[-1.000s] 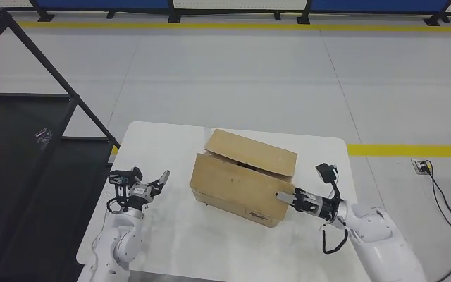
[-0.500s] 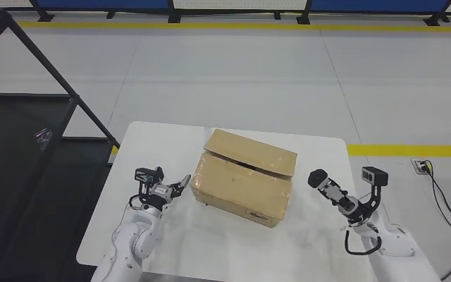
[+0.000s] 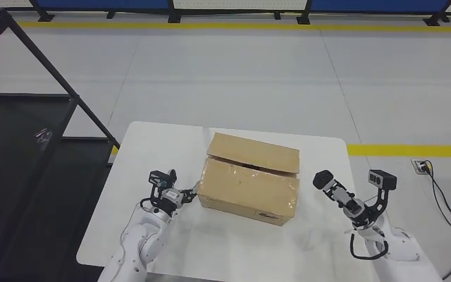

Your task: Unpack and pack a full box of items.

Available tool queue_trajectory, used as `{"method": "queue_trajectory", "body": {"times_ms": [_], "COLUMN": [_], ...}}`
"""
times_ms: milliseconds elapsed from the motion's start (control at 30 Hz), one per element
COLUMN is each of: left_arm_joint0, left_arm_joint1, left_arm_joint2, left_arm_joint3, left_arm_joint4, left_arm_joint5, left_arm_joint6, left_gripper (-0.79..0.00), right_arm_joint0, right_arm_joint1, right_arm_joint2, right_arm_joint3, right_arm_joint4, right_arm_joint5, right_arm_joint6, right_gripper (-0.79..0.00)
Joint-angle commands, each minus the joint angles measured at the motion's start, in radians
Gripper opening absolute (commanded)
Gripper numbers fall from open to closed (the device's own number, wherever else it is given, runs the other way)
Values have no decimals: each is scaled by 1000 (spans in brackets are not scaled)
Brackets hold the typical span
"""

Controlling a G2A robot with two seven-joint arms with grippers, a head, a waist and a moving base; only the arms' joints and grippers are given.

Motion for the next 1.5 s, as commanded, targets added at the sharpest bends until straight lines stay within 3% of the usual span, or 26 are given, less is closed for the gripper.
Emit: {"method": "queue_trajectory", "body": {"times_ms": [0, 400, 600, 733, 833, 1267, 1367, 1433, 1467], "left_arm_joint0": [12, 64, 86, 74, 25, 25, 1, -39, -65], "left_arm_joint1": [1, 5, 14, 21, 22, 22, 22, 13, 12], "left_arm_joint2": [3, 16, -42, -113, -155, -155, -127, -87, -73], "left_arm_joint3": [-18, -96, -114, -88, -13, -16, 0, 55, 101], "left_arm_joint4": [4, 23, -4, -37, -98, -98, 50, 46, 106], "left_arm_joint5": [-8, -34, -15, 33, 87, 88, 179, 152, 180], "left_arm_joint6": [-2, -17, -13, -13, -72, -71, 7, 91, 170], "left_gripper": [0, 0, 0, 0, 0, 0, 0, 0, 0], "right_arm_joint0": [6, 27, 30, 26, 15, 14, 12, 11, 10], "right_arm_joint1": [1, 6, 9, 10, 11, 11, 7, 5, 4], "right_arm_joint2": [-2, -15, -19, -17, -16, -16, -16, -22, -24], "right_arm_joint3": [7, 26, 32, 28, 13, 10, -21, -29, -31], "right_arm_joint4": [4, 39, 46, 47, 30, 29, 14, 6, 4], "right_arm_joint5": [-2, -18, -26, -27, -20, -15, 17, 27, 28], "right_arm_joint6": [5, 32, 33, 26, 23, 18, -41, -68, -75], "right_gripper": [0, 0, 0, 0, 0, 0, 0, 0, 0]}}
